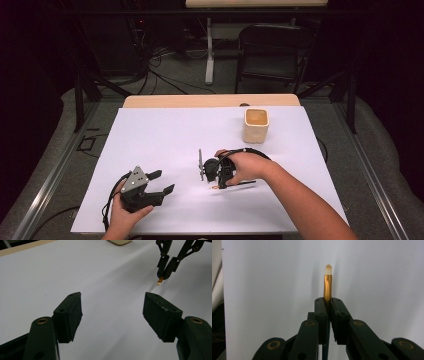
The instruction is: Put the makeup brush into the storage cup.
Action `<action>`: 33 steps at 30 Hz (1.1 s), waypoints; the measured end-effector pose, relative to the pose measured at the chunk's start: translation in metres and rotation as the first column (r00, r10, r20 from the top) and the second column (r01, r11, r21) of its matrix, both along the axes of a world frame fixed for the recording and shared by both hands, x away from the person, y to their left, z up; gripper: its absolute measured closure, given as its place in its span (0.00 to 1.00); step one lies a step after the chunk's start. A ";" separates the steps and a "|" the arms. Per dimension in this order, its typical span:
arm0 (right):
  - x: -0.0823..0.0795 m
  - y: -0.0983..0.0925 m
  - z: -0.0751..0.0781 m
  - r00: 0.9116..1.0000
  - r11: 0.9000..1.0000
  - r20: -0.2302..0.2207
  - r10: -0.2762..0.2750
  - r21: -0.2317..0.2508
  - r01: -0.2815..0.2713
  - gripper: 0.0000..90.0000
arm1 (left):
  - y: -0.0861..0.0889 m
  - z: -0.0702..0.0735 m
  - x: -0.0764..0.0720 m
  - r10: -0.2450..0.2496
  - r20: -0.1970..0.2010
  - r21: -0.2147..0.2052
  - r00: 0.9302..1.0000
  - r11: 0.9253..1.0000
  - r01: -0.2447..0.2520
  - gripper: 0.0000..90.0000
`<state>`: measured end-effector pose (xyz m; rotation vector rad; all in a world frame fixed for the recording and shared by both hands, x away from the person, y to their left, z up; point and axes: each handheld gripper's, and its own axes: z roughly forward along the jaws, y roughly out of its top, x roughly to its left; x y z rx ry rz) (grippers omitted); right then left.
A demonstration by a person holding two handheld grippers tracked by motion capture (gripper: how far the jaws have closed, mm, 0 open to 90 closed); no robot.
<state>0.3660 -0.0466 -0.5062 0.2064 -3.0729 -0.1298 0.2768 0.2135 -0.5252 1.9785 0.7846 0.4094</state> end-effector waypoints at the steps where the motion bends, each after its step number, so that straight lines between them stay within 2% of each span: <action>1: 0.000 0.000 0.001 1.000 1.000 0.001 -0.002 0.001 0.002 0.93 | 0.000 0.000 0.000 0.000 0.000 0.000 1.000 1.000 0.000 0.35; 7: 0.000 0.000 0.001 1.000 1.000 0.001 -0.002 0.001 0.002 0.93 | 0.000 0.000 0.000 0.001 -0.002 -0.004 1.000 1.000 -0.001 0.35; 9: -0.001 0.000 0.009 1.000 1.000 0.015 -0.002 -0.006 0.002 0.93 | 0.000 0.000 0.000 0.002 -0.003 -0.007 1.000 1.000 -0.002 0.35; 14: -0.003 -0.002 0.019 1.000 0.999 -0.005 -0.010 0.046 0.010 0.93 | 0.000 0.000 0.000 0.002 -0.003 -0.008 1.000 1.000 -0.002 0.35; 19: -0.003 -0.006 0.030 1.000 0.994 -0.010 -0.025 0.109 0.026 0.93 | 0.000 0.000 -0.001 0.002 -0.003 -0.010 1.000 1.000 -0.002 0.35; 21: -0.003 -0.008 0.034 0.999 0.990 -0.009 -0.031 0.140 0.032 0.93 | 0.000 0.000 -0.001 0.001 -0.004 -0.011 1.000 1.000 -0.001 0.35; 24: -0.003 -0.009 0.039 0.999 0.987 -0.011 -0.038 0.159 0.039 0.93 | 0.000 0.000 -0.001 0.001 -0.005 -0.011 1.000 1.000 -0.001 0.35; 25: -0.003 -0.010 0.040 0.999 0.983 -0.009 -0.038 0.181 0.039 0.93 | 0.000 0.000 -0.001 0.001 -0.005 -0.011 1.000 1.000 -0.001 0.35; 31: -0.003 -0.010 0.040 0.999 0.983 -0.009 -0.038 0.181 0.039 0.93 | 0.000 0.000 0.000 0.001 -0.002 -0.011 1.000 1.000 -0.001 0.35; 32: -0.003 -0.014 0.052 0.999 0.964 -0.014 -0.051 0.261 0.053 0.93 | 0.000 0.000 -0.001 0.002 -0.003 -0.012 1.000 1.000 -0.002 0.35; 33: -0.004 -0.016 0.055 0.998 0.956 -0.012 -0.057 0.289 0.058 0.93 | 0.000 0.000 -0.001 0.001 -0.002 -0.011 1.000 1.000 -0.001 0.35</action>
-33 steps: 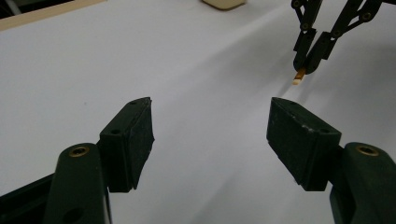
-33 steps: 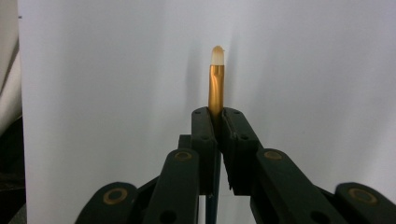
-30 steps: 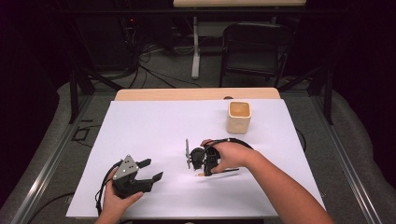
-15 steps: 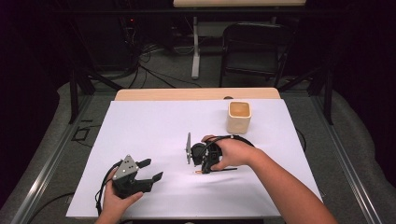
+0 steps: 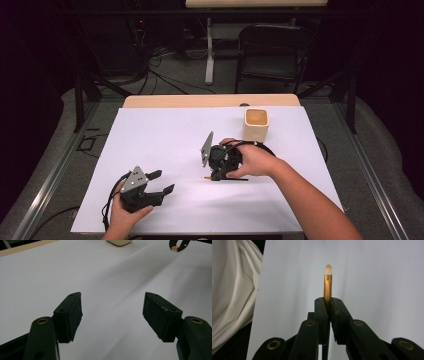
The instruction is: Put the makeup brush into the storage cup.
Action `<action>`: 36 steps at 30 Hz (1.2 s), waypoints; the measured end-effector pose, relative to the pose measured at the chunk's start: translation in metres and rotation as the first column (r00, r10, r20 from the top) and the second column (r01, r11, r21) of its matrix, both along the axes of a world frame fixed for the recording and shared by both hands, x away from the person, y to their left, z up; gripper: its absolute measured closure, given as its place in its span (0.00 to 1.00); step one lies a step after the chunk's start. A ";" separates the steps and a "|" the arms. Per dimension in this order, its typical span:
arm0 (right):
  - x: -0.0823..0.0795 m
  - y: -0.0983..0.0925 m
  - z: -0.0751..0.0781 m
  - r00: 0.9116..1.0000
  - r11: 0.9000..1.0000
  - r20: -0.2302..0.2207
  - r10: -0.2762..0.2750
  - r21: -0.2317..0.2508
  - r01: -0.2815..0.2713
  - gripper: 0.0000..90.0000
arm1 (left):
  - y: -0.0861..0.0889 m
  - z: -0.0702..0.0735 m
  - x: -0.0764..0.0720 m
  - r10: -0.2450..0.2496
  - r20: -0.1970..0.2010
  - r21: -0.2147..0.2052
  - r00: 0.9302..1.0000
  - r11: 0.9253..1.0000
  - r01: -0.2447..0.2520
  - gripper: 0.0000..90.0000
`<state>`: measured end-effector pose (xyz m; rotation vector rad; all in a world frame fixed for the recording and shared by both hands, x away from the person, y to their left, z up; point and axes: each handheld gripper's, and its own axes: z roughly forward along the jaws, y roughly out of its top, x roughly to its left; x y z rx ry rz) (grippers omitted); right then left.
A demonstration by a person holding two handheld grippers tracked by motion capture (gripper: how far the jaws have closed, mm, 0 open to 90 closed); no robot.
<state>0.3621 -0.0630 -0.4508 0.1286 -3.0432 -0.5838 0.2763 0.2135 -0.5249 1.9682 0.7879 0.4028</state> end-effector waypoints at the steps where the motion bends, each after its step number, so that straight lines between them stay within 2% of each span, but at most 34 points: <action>1: -0.001 -0.001 0.001 1.000 1.000 0.002 -0.003 0.021 0.003 0.93 | 0.000 0.000 0.000 0.000 0.000 0.000 1.000 1.000 0.000 0.35; 7: -0.003 -0.004 0.007 1.000 0.998 0.003 -0.024 0.066 0.024 0.93 | 0.000 0.000 0.000 0.000 -0.003 0.000 1.000 1.000 0.000 0.35; 12: -0.004 -0.007 0.010 0.998 0.990 -0.002 -0.063 0.127 0.063 0.93 | 0.000 0.000 0.000 0.001 -0.001 0.000 1.000 1.000 -0.001 0.35; 17: -0.005 -0.011 0.013 0.995 0.975 -0.004 -0.096 0.203 0.095 0.93 | 0.000 0.000 0.000 0.002 0.000 0.001 1.000 1.000 -0.002 0.35; 25: -0.011 -0.014 0.012 0.989 0.952 0.006 -0.147 0.273 0.139 0.93 | 0.000 0.000 0.000 0.002 -0.001 -0.002 1.000 1.000 -0.002 0.35; 30: -0.014 -0.019 0.012 0.985 0.928 -0.004 -0.173 0.334 0.164 0.93 | 0.000 0.000 0.000 0.000 -0.001 -0.001 1.000 1.000 0.000 0.35; 31: -0.014 -0.021 0.012 0.983 0.919 0.000 -0.183 0.354 0.171 0.93 | 0.000 0.000 0.000 0.001 -0.003 -0.003 1.000 1.000 -0.001 0.35; 32: -0.015 -0.022 0.013 0.982 0.915 0.000 -0.188 0.364 0.176 0.93 | 0.000 0.000 0.000 -0.001 -0.005 -0.002 1.000 1.000 0.001 0.35; 35: -0.016 -0.027 0.012 0.978 0.887 -0.004 -0.208 0.421 0.191 0.93 | -0.001 0.000 0.000 -0.003 0.000 0.001 1.000 1.000 0.003 0.36; 36: -0.016 -0.028 0.012 0.977 0.882 -0.005 -0.214 0.429 0.195 0.93 | -0.001 0.000 0.000 -0.003 -0.001 -0.001 1.000 1.000 0.003 0.36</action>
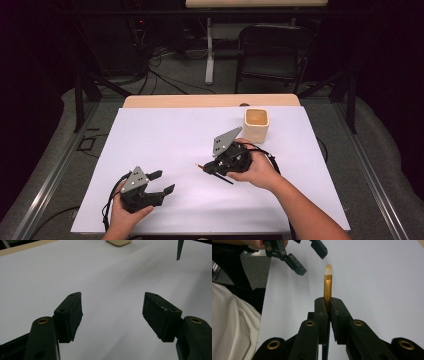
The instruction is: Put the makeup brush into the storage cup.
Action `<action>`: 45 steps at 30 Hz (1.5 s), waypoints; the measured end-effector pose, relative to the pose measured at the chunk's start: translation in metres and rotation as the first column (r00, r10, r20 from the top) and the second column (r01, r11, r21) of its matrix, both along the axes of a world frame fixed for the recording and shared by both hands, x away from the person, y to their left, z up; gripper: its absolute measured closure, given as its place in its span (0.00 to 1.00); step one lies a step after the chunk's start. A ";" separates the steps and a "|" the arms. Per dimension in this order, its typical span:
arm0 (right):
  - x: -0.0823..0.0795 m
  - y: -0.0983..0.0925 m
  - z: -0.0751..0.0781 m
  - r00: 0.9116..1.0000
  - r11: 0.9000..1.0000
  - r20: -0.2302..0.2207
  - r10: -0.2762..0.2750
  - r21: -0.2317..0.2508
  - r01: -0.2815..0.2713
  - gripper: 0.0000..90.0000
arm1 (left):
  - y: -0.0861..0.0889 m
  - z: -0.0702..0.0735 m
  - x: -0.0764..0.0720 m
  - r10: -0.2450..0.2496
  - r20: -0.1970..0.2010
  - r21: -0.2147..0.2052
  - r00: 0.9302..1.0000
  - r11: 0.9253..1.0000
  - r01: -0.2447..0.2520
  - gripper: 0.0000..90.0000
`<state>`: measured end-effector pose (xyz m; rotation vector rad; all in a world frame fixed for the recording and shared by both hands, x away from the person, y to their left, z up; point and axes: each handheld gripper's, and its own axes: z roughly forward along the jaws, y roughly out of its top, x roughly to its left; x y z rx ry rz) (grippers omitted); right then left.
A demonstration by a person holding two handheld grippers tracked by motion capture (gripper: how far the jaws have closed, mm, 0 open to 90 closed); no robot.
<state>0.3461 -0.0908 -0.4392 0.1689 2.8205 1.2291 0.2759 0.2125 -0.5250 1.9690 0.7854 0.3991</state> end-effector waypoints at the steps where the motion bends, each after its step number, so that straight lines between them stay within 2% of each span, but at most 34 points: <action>1: 0.000 -0.001 -0.001 1.000 1.000 0.003 -0.007 0.012 0.007 0.93 | 0.000 0.000 0.000 0.003 -0.004 -0.006 1.000 1.000 -0.003 0.36; 7: -0.002 -0.009 -0.006 0.999 0.996 0.010 -0.046 0.081 0.045 0.93 | -0.001 0.000 0.000 0.002 -0.002 -0.006 1.000 1.000 -0.002 0.37; 12: -0.005 -0.016 -0.008 0.997 0.986 0.013 -0.074 0.148 0.071 0.93 | -0.002 -0.001 -0.001 -0.002 -0.012 -0.019 1.000 1.000 0.002 0.38; 20: -0.009 -0.020 -0.014 0.994 0.968 -0.026 -0.106 0.224 0.109 0.93 | -0.003 -0.001 0.000 -0.009 -0.012 -0.031 1.000 0.999 0.009 0.39; 24: -0.009 -0.019 -0.017 0.993 0.959 -0.046 -0.106 0.261 0.115 0.93 | -0.003 -0.001 0.000 -0.015 -0.009 -0.033 1.000 0.999 0.014 0.39; 28: -0.009 -0.016 -0.017 0.995 0.949 -0.043 -0.089 0.299 0.098 0.93 | -0.003 -0.001 0.000 -0.017 -0.002 -0.041 1.000 0.999 0.017 0.39; 37: -0.005 -0.018 -0.020 0.995 0.918 -0.072 -0.069 0.386 0.092 0.93 | -0.003 -0.001 -0.001 -0.019 -0.005 -0.047 1.000 0.999 0.018 0.39; 45: -0.003 -0.019 -0.022 0.996 0.909 -0.073 -0.056 0.408 0.082 0.93 | -0.003 -0.001 -0.001 -0.026 -0.008 -0.073 1.000 0.997 0.026 0.40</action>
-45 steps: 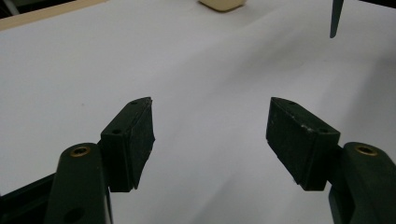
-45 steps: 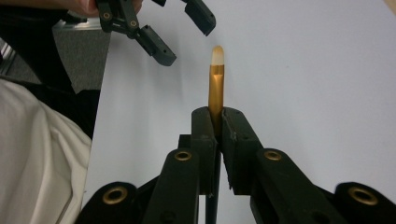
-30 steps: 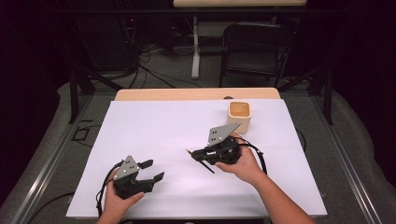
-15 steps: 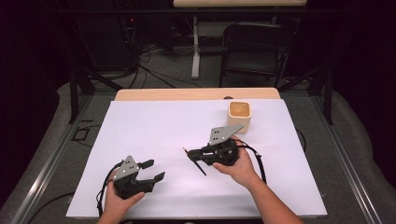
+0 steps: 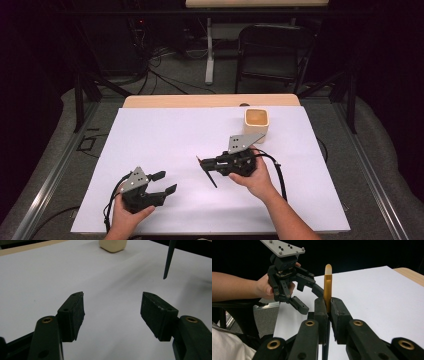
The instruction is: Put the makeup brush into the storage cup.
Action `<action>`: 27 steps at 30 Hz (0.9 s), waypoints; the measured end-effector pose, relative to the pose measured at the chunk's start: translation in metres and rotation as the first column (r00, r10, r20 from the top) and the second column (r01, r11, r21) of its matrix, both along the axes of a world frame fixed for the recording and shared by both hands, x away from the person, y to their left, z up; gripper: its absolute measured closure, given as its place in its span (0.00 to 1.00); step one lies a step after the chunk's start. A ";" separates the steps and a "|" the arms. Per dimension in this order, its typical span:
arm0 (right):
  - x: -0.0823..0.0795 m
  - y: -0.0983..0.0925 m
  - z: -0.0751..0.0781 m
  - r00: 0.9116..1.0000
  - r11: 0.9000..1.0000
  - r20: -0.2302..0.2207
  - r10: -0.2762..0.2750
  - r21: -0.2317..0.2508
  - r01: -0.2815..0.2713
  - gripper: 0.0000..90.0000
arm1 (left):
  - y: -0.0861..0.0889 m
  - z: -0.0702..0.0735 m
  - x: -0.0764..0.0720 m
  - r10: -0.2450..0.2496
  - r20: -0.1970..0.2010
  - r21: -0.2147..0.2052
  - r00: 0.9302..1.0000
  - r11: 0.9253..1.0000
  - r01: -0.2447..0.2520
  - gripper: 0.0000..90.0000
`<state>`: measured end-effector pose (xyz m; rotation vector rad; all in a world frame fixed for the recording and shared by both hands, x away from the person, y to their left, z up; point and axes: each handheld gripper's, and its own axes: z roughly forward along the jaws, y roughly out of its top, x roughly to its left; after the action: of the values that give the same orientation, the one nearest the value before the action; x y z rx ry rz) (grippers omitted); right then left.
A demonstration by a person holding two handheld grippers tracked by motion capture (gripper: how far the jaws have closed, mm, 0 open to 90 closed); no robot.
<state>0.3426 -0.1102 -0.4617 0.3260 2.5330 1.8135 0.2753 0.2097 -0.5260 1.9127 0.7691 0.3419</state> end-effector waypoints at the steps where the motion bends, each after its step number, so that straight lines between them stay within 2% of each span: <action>1: 0.001 0.000 -0.001 1.000 1.000 0.000 0.001 0.001 -0.001 0.93 | 0.000 0.000 0.000 -0.002 0.000 -0.002 1.000 1.000 0.002 0.40; 6: 0.005 -0.002 -0.011 0.999 1.000 -0.031 -0.005 0.017 0.006 0.93 | -0.001 0.000 -0.001 -0.015 0.003 -0.016 1.000 1.000 0.015 0.41; 8: 0.007 -0.003 -0.014 0.999 1.000 -0.037 -0.011 0.013 0.012 0.93 | -0.002 0.000 -0.001 -0.013 0.006 -0.022 1.000 1.000 0.013 0.41; 14: 0.009 -0.006 -0.020 0.998 0.999 -0.051 -0.023 0.041 0.025 0.93 | -0.002 0.000 -0.001 -0.022 0.007 -0.045 1.000 0.999 0.022 0.43; 20: 0.009 -0.006 -0.026 0.997 0.998 -0.062 -0.037 0.057 0.041 0.93 | -0.004 0.001 0.001 -0.030 -0.006 -0.113 1.000 0.993 0.029 0.43; 21: 0.009 -0.006 -0.026 0.997 0.997 -0.063 -0.042 0.058 0.045 0.93 | -0.004 0.001 0.001 -0.050 -0.011 -0.128 0.999 0.991 0.048 0.43; 27: 0.006 -0.004 -0.027 0.996 0.994 -0.065 -0.059 0.086 0.064 0.93 | -0.008 0.001 0.001 -0.050 -0.015 -0.161 0.999 0.986 0.047 0.44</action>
<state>0.3490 -0.1141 -0.4886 0.4636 2.4570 1.9259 0.2767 0.2016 -0.5247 1.7820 0.7389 0.2242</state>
